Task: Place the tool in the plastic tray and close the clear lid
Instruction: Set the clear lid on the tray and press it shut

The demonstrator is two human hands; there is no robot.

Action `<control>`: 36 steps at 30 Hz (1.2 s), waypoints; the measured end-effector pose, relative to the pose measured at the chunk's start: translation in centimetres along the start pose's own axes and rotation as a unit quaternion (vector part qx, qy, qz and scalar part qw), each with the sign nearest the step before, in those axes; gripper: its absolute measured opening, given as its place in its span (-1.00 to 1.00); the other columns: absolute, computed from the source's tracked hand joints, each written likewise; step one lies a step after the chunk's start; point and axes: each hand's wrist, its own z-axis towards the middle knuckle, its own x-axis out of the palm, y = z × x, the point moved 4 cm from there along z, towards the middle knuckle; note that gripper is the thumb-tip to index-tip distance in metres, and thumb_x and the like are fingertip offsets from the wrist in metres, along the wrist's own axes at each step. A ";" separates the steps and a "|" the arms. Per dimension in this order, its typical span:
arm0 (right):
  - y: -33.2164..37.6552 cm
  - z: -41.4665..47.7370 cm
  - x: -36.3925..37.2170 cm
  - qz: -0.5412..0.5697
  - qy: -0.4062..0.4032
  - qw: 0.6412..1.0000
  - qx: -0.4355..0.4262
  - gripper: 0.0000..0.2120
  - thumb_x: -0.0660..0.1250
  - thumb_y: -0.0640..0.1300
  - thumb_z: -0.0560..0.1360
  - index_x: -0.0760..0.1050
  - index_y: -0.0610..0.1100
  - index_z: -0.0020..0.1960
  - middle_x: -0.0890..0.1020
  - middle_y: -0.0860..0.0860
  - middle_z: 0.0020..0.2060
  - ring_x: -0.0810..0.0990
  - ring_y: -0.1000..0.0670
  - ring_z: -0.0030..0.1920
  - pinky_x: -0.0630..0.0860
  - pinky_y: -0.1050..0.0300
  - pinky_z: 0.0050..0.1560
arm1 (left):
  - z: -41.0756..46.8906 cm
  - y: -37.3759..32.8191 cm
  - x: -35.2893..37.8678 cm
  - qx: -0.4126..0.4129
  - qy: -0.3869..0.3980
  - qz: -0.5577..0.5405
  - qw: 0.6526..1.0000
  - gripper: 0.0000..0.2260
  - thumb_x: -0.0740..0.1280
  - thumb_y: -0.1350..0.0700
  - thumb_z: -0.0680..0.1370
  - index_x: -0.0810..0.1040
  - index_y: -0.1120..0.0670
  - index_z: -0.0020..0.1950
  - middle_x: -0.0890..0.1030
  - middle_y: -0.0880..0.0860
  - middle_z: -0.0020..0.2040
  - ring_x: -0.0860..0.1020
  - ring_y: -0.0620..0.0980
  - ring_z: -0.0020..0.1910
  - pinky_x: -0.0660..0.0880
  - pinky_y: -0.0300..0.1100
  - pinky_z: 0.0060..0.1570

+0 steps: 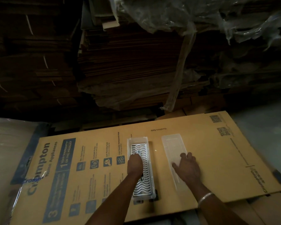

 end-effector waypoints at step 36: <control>14.3 -5.3 -4.9 0.065 0.066 0.994 -0.049 0.03 0.32 0.53 0.29 -0.06 0.20 0.58 0.26 -0.24 0.34 0.34 -0.27 0.26 0.50 -0.13 0.09 | -4.0 6.4 -2.4 -0.126 -0.007 -0.279 0.952 -0.91 0.46 0.04 0.53 0.59 0.00 -0.08 0.75 0.10 -0.15 0.73 0.12 -0.12 0.69 0.12 -0.03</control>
